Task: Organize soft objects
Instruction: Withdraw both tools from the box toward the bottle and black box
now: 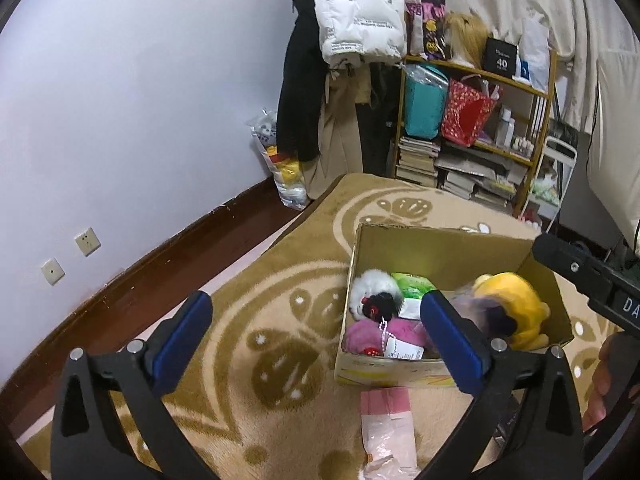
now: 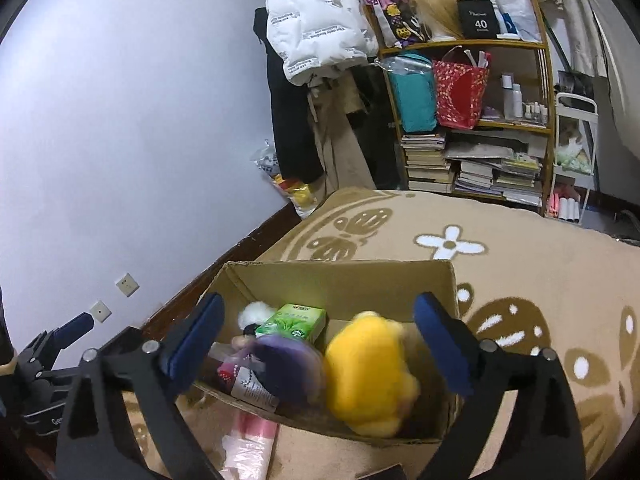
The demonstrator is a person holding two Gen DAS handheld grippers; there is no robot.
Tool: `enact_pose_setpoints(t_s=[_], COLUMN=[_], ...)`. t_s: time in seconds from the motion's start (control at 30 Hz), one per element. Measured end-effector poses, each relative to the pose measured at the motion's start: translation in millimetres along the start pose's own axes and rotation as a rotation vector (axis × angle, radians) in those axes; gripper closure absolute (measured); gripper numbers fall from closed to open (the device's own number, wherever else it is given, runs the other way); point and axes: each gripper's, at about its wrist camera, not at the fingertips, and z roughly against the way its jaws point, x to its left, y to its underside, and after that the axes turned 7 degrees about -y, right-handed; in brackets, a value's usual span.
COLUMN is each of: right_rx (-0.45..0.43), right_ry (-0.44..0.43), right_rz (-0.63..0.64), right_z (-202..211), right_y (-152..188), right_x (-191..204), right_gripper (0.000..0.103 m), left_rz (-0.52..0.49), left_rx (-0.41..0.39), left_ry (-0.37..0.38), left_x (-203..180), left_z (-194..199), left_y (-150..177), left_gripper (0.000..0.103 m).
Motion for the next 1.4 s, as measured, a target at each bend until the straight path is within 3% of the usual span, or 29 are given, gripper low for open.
enact_pose_setpoints(t_s=[0.37, 0.67, 0.87, 1.4], right_rx=[0.002, -0.025, -0.015, 0.042], right_ry=[0.056, 0.076, 0.091, 0.103], right_rz=[0.024, 0.001, 0.008, -0.032], right_z=[35, 79, 95, 85], right_y=[2, 12, 27, 76], right_x=[9, 14, 19, -10], right_gripper=[0.000, 0.000, 0.000, 0.000], left_rz=[-0.039, -0.063, -0.093, -0.109], left_rx=[-0.021, 0.000, -0.009, 0.169], left_ry=[-0.083, 0.006, 0.005, 0.012], left_x=[9, -2, -11, -21], left_z=[22, 56, 76, 39], left_y=[2, 14, 24, 59], left_gripper=[0.000, 0.000, 0.000, 0.000])
